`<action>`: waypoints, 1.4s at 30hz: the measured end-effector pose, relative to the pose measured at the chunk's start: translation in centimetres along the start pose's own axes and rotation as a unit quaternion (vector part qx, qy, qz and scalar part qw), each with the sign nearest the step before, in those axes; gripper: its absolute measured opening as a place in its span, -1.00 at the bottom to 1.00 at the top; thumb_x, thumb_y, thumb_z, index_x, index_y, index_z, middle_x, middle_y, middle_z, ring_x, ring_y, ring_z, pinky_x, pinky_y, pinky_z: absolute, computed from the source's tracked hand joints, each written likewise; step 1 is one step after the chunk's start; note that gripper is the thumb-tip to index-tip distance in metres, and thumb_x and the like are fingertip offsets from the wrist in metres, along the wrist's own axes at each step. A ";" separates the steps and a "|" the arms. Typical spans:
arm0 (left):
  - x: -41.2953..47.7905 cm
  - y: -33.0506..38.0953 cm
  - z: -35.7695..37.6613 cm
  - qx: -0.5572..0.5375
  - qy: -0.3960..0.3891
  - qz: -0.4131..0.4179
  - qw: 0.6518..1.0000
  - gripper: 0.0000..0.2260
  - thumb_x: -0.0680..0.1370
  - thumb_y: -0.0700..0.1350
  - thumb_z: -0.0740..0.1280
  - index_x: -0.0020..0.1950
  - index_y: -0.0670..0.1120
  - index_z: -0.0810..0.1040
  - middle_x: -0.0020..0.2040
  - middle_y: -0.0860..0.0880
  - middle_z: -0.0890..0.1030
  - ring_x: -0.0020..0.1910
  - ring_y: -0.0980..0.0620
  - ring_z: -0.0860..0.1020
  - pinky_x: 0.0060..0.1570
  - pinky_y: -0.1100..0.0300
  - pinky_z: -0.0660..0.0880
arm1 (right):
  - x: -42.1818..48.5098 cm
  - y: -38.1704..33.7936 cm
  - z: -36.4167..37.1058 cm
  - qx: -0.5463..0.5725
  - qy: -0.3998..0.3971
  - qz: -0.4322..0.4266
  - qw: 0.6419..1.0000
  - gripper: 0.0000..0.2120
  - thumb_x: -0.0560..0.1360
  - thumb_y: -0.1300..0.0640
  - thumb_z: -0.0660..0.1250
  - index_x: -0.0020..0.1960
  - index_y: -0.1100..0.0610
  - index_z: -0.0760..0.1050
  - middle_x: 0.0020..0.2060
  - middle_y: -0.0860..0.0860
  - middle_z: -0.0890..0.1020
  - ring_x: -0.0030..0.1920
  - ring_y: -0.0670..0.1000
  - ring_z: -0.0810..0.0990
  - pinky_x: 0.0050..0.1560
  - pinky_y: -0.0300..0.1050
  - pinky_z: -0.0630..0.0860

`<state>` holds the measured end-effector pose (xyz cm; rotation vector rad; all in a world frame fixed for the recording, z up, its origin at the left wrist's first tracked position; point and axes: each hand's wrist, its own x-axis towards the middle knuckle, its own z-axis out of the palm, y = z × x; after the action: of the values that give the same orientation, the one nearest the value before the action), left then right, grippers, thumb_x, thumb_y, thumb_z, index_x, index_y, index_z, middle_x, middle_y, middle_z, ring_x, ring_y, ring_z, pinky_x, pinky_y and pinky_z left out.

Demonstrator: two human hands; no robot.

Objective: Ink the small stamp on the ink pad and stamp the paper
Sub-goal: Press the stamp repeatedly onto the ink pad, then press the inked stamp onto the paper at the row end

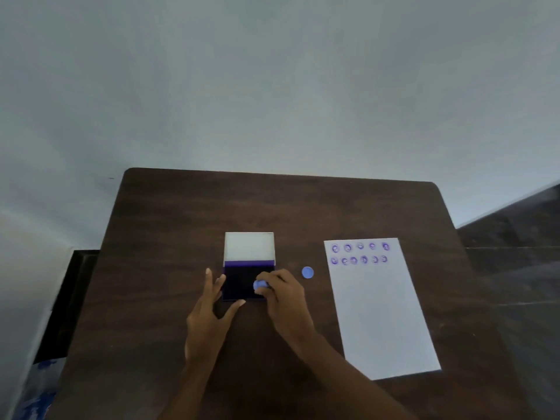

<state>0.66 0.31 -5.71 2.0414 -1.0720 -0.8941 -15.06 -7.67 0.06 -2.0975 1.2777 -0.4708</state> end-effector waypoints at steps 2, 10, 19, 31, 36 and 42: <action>-0.2 0.1 0.0 -0.015 0.024 0.024 0.999 -0.17 0.44 0.08 0.50 0.53 0.35 0.03 0.43 0.39 0.26 0.32 0.22 0.44 0.38 0.12 0.27 | -1.8 1.1 -2.9 0.087 0.067 0.050 0.993 -0.90 0.53 0.20 0.36 -0.03 0.02 0.60 -0.05 -0.08 0.66 0.00 -0.17 0.59 0.16 -0.24 0.50; -4.9 3.4 6.3 0.062 0.107 0.215 0.969 -0.47 0.56 0.12 0.27 0.50 -0.01 0.33 0.39 0.00 0.43 0.39 0.28 0.26 0.36 0.29 0.29 | -6.6 9.8 -14.8 0.334 0.164 0.318 0.872 -0.82 0.46 -0.03 0.43 0.03 -0.01 0.65 -0.04 -0.08 0.73 0.02 -0.05 0.67 0.08 -0.02 0.61; -3.5 9.7 15.7 0.060 -0.003 0.309 0.949 -0.61 0.61 -0.03 0.25 0.39 -0.18 0.48 0.33 -0.10 0.55 0.38 0.14 0.40 0.40 0.39 0.27 | -6.9 15.4 -20.0 0.507 0.180 0.328 0.777 -0.67 0.46 0.13 0.35 0.15 0.27 0.59 0.13 0.20 0.65 0.19 0.10 0.61 0.18 -0.06 0.57; -2.8 8.6 17.5 0.148 -0.013 0.347 0.926 -0.57 0.56 0.10 0.30 0.26 -0.18 0.62 0.31 -0.09 0.60 0.31 -0.06 0.54 0.26 0.00 0.51 | -1.6 22.6 -21.3 0.000 0.165 0.175 0.971 -0.91 0.50 0.21 0.41 -0.07 0.24 0.64 -0.14 0.14 0.70 -0.20 -0.03 0.60 -0.19 -0.40 0.46; -2.9 8.7 17.5 0.157 -0.004 0.344 0.926 -0.60 0.54 0.09 0.34 0.22 -0.17 0.64 0.31 -0.06 0.60 0.32 -0.03 0.52 0.27 0.05 0.49 | -0.5 24.1 -20.2 -0.057 0.099 0.124 0.986 -0.85 0.47 0.29 0.42 0.01 0.32 0.60 -0.05 0.21 0.62 -0.12 0.02 0.58 -0.10 -0.13 0.63; -2.9 8.6 17.6 0.165 -0.005 0.335 0.928 -0.61 0.52 0.07 0.39 0.23 -0.16 0.64 0.33 -0.05 0.58 0.33 -0.01 0.51 0.27 0.04 0.49 | -0.4 24.7 -19.2 -0.122 0.080 0.068 0.987 -0.79 0.40 0.34 0.48 0.02 0.33 0.59 -0.13 0.17 0.60 -0.19 -0.02 0.56 -0.17 -0.16 0.61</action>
<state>-18.23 -5.17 -7.81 1.7054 -1.8670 -0.3822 -42.85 -21.79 -2.40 -2.1866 1.6308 -0.4502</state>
